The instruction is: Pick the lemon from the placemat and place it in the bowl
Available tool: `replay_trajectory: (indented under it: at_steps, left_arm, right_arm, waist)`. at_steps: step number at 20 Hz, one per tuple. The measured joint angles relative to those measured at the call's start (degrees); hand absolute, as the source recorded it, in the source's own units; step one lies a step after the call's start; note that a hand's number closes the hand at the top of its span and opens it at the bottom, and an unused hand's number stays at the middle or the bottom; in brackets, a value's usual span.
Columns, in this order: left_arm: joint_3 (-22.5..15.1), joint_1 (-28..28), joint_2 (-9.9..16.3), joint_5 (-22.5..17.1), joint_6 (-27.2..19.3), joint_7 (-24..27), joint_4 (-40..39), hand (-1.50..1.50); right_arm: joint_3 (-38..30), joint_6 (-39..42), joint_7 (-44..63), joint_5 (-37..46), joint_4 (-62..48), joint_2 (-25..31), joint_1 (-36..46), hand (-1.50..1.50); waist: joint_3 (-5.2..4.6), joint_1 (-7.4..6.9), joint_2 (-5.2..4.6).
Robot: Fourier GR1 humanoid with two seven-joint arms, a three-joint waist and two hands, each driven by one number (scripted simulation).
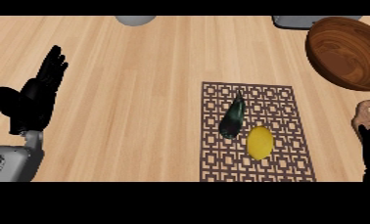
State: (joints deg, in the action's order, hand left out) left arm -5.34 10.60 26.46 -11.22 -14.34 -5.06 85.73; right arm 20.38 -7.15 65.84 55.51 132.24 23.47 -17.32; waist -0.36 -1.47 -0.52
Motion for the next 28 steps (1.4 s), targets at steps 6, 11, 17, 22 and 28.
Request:
replay_trajectory:
  at_steps: [6,11,17,22,28]
  left_arm:
    - [0.33,-0.16,-0.23,-0.03,0.42,-0.17,0.36,0.0]
    - [0.42,0.33,-0.58,0.42,0.39,-0.23,-0.22,0.0]
    - [0.8,0.48,-0.8,0.6,0.81,-0.09,-0.63,0.0]
    - [1.36,-0.08,-1.11,0.93,0.55,-0.55,0.04,0.0]
    - [1.91,-1.79,-1.04,1.42,0.96,-0.96,1.48,0.0]
  right_arm:
    - [-1.07,7.78,2.12,-8.77,-3.68,-4.05,6.26,-1.5]
    - [-1.79,12.53,2.76,-15.11,-9.05,-7.04,10.37,-1.5]
    - [-3.0,16.67,3.19,-19.78,-15.84,-9.12,13.96,-1.5]
    - [-4.0,18.95,2.65,-17.68,-19.03,-7.4,17.05,-1.5]
    - [-2.56,20.17,2.52,-12.85,-23.5,-9.56,20.69,-1.5]
  waist:
    - [0.14,-0.49,-0.02]
    - [0.16,-0.42,-0.03]
    - [0.2,0.04,0.12]
    - [0.25,0.56,0.38]
    - [0.27,0.7,0.51]
